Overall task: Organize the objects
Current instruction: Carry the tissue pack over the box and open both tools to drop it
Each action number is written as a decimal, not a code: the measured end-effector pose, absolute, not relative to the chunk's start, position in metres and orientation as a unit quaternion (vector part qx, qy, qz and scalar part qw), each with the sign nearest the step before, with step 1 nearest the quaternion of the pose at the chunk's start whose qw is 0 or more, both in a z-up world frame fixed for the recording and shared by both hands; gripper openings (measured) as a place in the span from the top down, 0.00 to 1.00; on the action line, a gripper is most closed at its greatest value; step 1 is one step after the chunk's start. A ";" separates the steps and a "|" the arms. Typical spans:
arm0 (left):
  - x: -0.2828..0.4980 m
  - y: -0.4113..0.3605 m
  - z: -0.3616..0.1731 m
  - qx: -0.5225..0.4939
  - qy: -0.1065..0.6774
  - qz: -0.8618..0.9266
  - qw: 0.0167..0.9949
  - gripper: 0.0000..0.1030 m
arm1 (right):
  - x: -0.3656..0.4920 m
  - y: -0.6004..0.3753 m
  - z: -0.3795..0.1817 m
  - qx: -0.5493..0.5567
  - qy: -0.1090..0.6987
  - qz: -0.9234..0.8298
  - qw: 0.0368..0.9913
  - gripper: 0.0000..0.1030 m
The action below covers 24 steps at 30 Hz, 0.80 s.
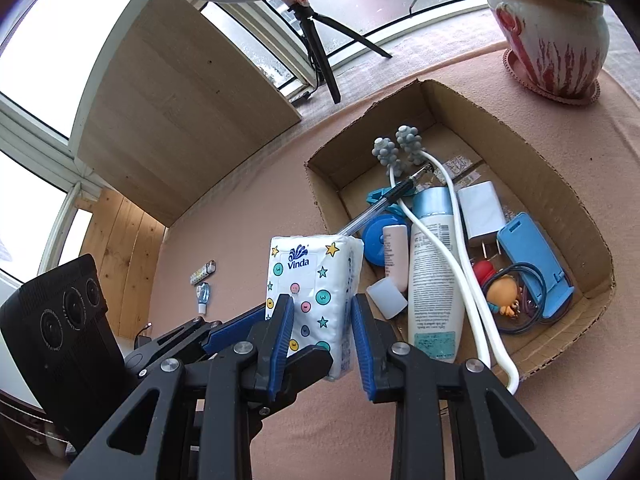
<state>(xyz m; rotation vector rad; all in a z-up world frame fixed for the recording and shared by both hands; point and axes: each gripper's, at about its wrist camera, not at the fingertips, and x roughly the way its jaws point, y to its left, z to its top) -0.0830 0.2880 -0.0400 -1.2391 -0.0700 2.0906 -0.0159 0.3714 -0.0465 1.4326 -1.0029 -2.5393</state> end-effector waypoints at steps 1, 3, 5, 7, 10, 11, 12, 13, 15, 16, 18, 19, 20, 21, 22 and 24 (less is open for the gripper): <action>-0.083 0.293 -0.040 -0.477 -0.026 0.806 0.351 0.47 | -0.013 0.377 -0.046 0.463 -0.327 -0.824 0.027 0.74; -0.085 0.303 -0.040 -0.476 -0.025 0.805 0.355 0.47 | -0.008 0.387 -0.045 0.459 -0.330 -0.825 0.021 0.74; -0.084 0.312 -0.039 -0.472 -0.022 0.805 0.358 0.47 | -0.005 0.395 -0.043 0.456 -0.332 -0.826 0.016 0.74; -0.085 0.318 -0.038 -0.466 -0.022 0.809 0.358 0.45 | -0.002 0.405 -0.041 0.452 -0.330 -0.828 0.012 0.74; -0.087 0.325 -0.037 -0.460 -0.016 0.816 0.348 0.21 | 0.003 0.417 -0.036 0.436 -0.329 -0.838 -0.003 0.70; -0.087 0.326 -0.037 -0.459 -0.014 0.818 0.347 0.21 | 0.005 0.421 -0.034 0.430 -0.325 -0.842 -0.015 0.65; -0.087 0.326 -0.037 -0.459 -0.013 0.818 0.346 0.21 | 0.007 0.424 -0.031 0.425 -0.318 -0.847 -0.026 0.52; -0.087 0.325 -0.038 -0.460 -0.012 0.819 0.344 0.21 | 0.008 0.427 -0.029 0.422 -0.311 -0.851 -0.037 0.41; -0.088 0.323 -0.039 -0.462 -0.013 0.820 0.339 0.21 | 0.012 0.432 -0.025 0.411 -0.303 -0.858 -0.047 0.40; -0.088 0.322 -0.039 -0.463 -0.014 0.820 0.337 0.21 | 0.014 0.433 -0.024 0.409 -0.301 -0.860 -0.050 0.40; -0.087 0.320 -0.040 -0.464 -0.016 0.821 0.334 0.21 | 0.015 0.435 -0.023 0.409 -0.294 -0.862 -0.054 0.40; -0.087 0.318 -0.039 -0.463 -0.016 0.822 0.332 0.21 | 0.015 0.436 -0.023 0.409 -0.291 -0.863 -0.055 0.40; -0.085 0.316 -0.039 -0.462 -0.016 0.823 0.329 0.21 | 0.016 0.436 -0.022 0.408 -0.290 -0.864 -0.056 0.40; -0.085 0.314 -0.038 -0.462 -0.017 0.824 0.328 0.21 | 0.016 0.436 -0.022 0.408 -0.289 -0.864 -0.056 0.40; -0.084 0.312 -0.038 -0.462 -0.017 0.824 0.327 0.21 | 0.017 0.436 -0.022 0.409 -0.288 -0.864 -0.055 0.40; -0.082 0.307 -0.037 -0.461 -0.017 0.827 0.321 0.21 | 0.017 0.434 -0.022 0.410 -0.287 -0.864 -0.055 0.40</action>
